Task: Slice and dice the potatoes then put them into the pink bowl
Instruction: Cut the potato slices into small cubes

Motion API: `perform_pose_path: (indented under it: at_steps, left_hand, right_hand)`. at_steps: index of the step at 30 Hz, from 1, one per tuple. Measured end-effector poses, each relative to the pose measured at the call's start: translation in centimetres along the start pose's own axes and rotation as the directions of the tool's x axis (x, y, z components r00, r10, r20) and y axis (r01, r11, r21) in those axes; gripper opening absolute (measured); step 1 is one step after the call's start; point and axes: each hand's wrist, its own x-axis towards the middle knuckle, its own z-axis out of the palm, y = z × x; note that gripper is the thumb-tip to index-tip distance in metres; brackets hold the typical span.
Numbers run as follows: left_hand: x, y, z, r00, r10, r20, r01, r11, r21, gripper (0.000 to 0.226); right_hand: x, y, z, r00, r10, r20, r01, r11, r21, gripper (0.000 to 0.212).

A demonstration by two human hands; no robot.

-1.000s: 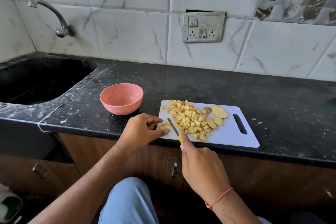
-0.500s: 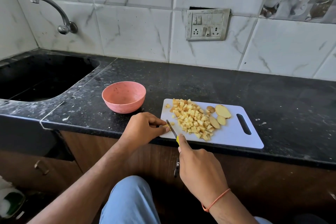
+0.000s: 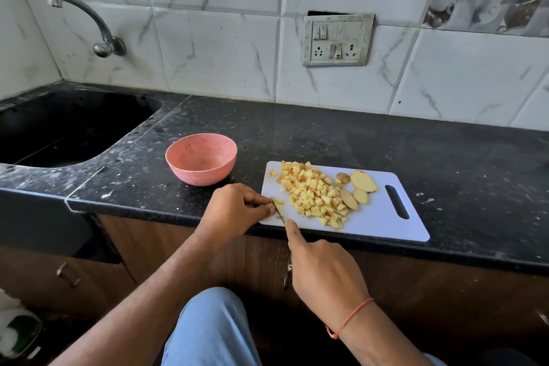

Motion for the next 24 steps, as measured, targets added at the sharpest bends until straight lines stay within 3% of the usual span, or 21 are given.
perform_pose_path:
  at_steps: [8, 12, 17, 24]
  left_hand:
    - [0.1, 0.0, 0.1, 1.0, -0.02, -0.002, 0.02, 1.0, 0.013, 0.021]
    - [0.1, -0.1, 0.1, 0.999, -0.033, 0.001, 0.033, 0.999, -0.003, 0.021]
    - [-0.1, -0.2, -0.2, 0.999, -0.008, 0.037, 0.009, 1.0, -0.03, 0.029]
    - [0.0, -0.5, -1.1, 0.994, 0.001, 0.111, -0.001, 1.0, -0.002, 0.039]
  right_hand:
    - [-2.1, 3.4, -0.6, 0.998, -0.023, -0.056, 0.021, 0.999, -0.027, 0.059]
    - [-1.5, 4.1, 0.0, 1.0, 0.025, -0.006, -0.026, 0.996, -0.086, 0.055]
    - [-0.5, 3.9, 0.3, 0.991, 0.081, -0.106, -0.071, 0.993, 0.093, 0.048]
    - [0.3, 3.7, -0.6, 0.975, 0.135, -0.176, -0.128, 0.99, 0.052, 0.048]
